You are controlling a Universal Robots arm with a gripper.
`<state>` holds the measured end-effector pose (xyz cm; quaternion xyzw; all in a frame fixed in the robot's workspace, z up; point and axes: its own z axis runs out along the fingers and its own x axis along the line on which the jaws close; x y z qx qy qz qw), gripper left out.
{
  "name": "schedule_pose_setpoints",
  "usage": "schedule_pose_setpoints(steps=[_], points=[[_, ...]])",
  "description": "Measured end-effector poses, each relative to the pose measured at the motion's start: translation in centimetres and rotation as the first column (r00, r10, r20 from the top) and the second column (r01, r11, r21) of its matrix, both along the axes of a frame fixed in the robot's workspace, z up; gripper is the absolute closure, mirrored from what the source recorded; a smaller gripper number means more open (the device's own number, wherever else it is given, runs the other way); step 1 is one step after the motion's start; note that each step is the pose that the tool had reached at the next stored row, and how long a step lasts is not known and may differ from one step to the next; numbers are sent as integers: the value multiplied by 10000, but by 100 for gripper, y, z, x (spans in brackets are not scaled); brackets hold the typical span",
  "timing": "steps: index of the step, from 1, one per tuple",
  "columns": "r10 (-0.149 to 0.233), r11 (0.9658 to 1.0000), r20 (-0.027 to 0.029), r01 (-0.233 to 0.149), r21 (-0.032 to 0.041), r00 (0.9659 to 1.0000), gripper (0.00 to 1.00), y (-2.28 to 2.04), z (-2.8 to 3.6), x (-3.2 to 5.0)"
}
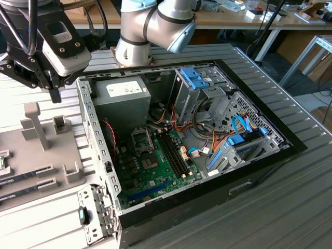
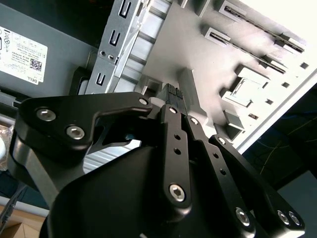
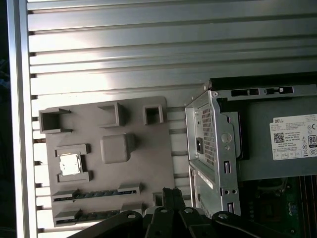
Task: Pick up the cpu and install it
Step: 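Reach for the cpu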
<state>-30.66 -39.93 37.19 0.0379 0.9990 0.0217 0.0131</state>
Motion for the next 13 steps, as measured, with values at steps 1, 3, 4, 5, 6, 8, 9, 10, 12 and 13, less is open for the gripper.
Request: schedule_pose_setpoints(steps=[1,3,4,5,6,8,9,10,12,13], points=[[0,10000,0,0,0,10000,89,0,-1,-1],[0,10000,-1,0,0,10000,89,0,-1,-3],[0,10000,1,0,0,10000,89,0,-2,-4],[0,10000,0,0,0,10000,89,0,-2,-8],[0,10000,0,0,0,10000,89,0,-5,-20],[0,10000,0,0,1,10000,89,0,-7,-29],[0,10000,0,0,1,10000,89,0,-8,-30],[0,10000,0,0,0,10000,89,0,-11,-37],[0,10000,0,0,0,10000,89,0,-14,-48],[0,10000,0,0,0,10000,89,0,-15,-49]])
